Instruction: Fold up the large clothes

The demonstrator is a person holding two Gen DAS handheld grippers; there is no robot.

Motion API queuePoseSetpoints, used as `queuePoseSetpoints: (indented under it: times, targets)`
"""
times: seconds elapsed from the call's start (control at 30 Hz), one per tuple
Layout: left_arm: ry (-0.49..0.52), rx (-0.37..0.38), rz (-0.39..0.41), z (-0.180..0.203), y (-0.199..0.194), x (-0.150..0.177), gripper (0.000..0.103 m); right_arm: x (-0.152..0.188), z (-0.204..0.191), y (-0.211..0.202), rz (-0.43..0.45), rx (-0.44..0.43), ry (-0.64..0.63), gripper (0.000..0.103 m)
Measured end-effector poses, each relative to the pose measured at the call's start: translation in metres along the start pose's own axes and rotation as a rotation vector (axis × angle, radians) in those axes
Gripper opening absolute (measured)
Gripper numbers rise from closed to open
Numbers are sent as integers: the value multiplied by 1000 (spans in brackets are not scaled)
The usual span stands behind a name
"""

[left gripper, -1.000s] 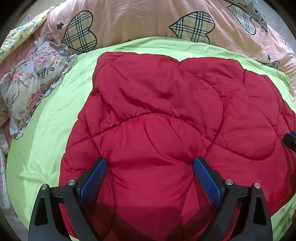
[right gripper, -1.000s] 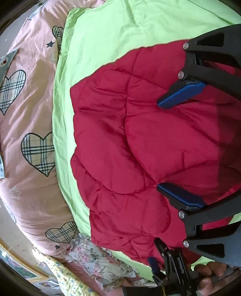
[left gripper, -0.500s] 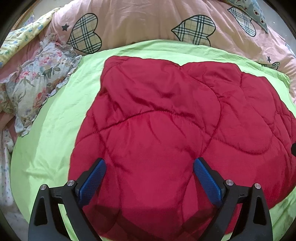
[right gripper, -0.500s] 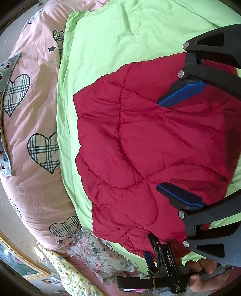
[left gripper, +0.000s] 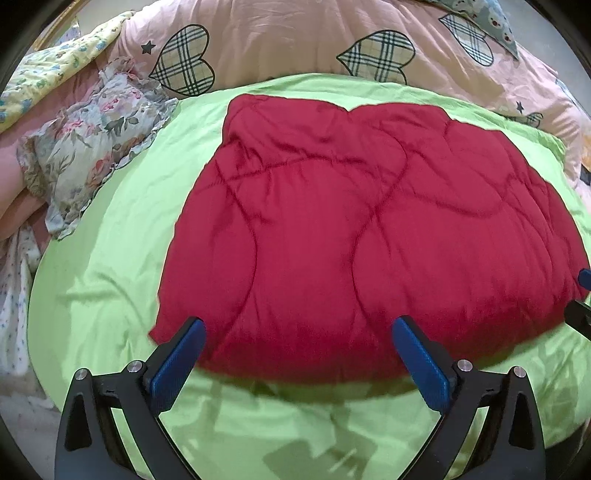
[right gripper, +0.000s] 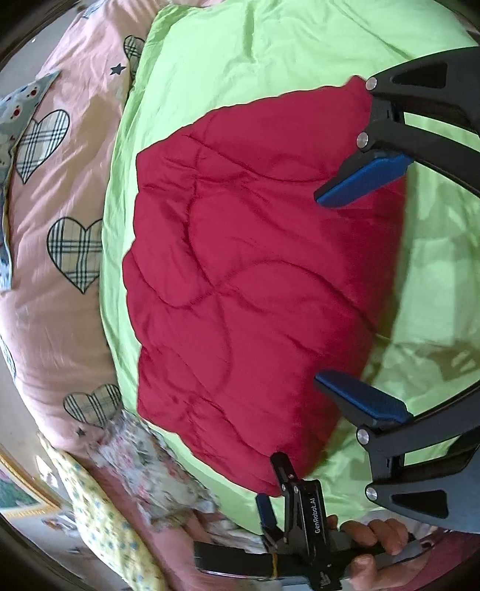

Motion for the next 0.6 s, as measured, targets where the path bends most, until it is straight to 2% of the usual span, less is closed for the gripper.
queuePoseSetpoints:
  times: [0.3,0.6]
  targets:
    - [27,-20,4,7,-32,21,102,26,-12,-21,-17,-9,-17,93]
    - [46,-19,36,18,-68,27,102,27,-31,-52,3,-19,-59,97]
Point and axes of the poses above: each gripper's, at about its wrist camera, not at the fingertips, and y roughly the way its jaws point, z to its right, x to its underside, the point moved 2 cm from there along y, roughly the way its jaws point, and after that the axes turned 7 degrees about x, right-handed, at the moved point
